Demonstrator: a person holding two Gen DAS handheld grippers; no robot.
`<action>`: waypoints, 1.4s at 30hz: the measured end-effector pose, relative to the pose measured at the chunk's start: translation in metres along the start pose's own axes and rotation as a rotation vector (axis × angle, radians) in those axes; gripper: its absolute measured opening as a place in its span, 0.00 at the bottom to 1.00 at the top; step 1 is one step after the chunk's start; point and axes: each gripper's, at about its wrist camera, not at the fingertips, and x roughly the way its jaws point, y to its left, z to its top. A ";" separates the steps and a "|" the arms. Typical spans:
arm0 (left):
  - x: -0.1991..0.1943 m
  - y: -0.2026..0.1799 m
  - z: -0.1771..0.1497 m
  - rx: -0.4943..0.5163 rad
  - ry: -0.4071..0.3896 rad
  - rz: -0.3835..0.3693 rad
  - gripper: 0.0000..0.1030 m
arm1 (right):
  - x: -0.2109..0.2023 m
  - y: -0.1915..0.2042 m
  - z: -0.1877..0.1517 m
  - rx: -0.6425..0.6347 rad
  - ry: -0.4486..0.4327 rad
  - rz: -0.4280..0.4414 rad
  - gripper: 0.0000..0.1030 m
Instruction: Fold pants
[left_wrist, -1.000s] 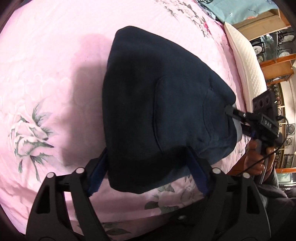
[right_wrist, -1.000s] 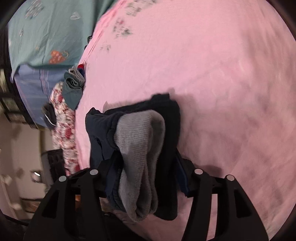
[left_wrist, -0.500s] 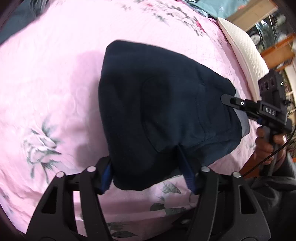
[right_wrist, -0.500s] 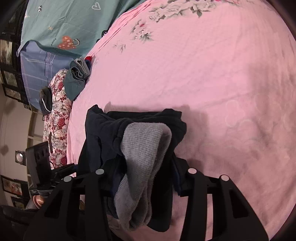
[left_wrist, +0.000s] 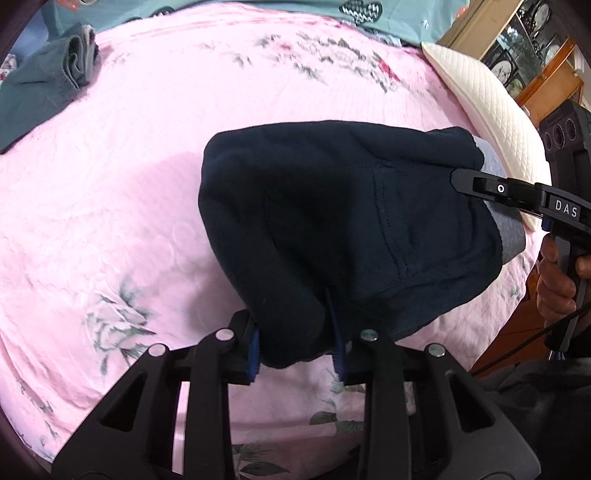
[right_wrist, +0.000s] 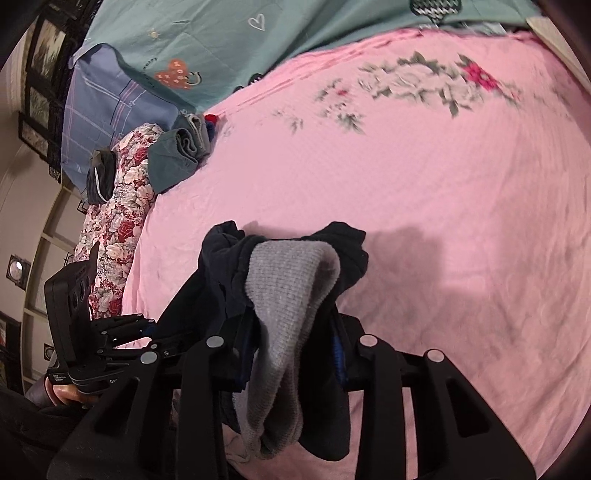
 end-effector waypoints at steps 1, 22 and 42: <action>-0.005 0.002 0.004 -0.006 -0.020 0.009 0.28 | 0.000 0.006 0.005 -0.015 -0.007 -0.004 0.33; -0.176 0.353 0.150 -0.084 -0.490 0.351 0.28 | 0.212 0.328 0.242 -0.462 -0.306 0.144 0.32; -0.137 0.442 0.163 -0.217 -0.365 0.573 0.98 | 0.252 0.377 0.224 -0.438 -0.325 -0.194 0.89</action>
